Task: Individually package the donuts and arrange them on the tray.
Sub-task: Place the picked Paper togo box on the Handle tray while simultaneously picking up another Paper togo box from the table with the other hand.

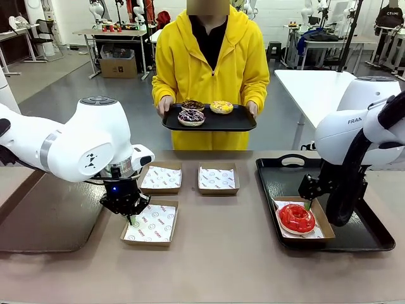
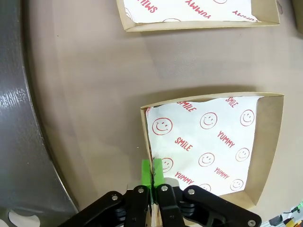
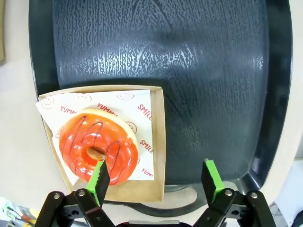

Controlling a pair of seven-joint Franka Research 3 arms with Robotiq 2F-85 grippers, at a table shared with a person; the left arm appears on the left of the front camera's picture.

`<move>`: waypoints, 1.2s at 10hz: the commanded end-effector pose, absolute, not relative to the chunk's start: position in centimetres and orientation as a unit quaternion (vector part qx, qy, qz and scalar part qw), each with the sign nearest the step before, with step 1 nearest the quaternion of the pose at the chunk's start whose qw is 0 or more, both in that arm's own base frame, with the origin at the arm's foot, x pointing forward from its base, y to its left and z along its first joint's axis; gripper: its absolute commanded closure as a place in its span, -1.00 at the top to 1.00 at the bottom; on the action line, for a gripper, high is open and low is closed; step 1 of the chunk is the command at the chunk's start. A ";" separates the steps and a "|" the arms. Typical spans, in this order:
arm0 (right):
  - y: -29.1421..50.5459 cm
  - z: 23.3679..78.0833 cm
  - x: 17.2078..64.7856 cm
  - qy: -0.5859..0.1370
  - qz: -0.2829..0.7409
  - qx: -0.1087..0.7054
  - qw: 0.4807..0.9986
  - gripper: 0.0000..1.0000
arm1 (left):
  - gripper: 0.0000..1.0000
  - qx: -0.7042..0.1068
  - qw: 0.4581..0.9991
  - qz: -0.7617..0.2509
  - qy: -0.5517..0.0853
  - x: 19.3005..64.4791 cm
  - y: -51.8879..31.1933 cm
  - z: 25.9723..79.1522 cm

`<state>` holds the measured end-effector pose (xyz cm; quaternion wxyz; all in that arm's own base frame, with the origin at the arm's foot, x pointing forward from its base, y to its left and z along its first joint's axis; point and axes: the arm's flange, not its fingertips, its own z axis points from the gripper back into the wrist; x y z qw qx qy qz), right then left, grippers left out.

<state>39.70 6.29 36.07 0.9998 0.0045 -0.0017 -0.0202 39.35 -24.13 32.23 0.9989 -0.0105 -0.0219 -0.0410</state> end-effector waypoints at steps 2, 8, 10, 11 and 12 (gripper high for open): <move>4.0 40.2 36.1 0.004 0.001 0.099 0.995 1.00 | -1.00 -0.046 0.996 -0.066 -0.034 39.5 -24.2 36.5; -12.3 48.6 28.2 -0.056 -0.034 0.418 0.906 1.00 | -1.00 -0.032 0.993 -0.060 -0.093 43.3 -25.4 50.9; -17.1 47.5 27.5 -0.078 -0.049 0.475 0.875 1.00 | -1.00 -0.016 0.994 -0.052 -0.092 45.7 -25.9 52.4; -19.4 46.7 27.5 -0.097 -0.061 0.498 0.860 1.00 | -1.00 -0.012 0.995 -0.049 -0.092 46.6 -26.2 52.8; -21.5 45.9 27.7 -0.112 -0.072 0.526 0.840 1.00 | -1.00 -0.004 0.995 -0.046 -0.088 47.6 -26.6 53.0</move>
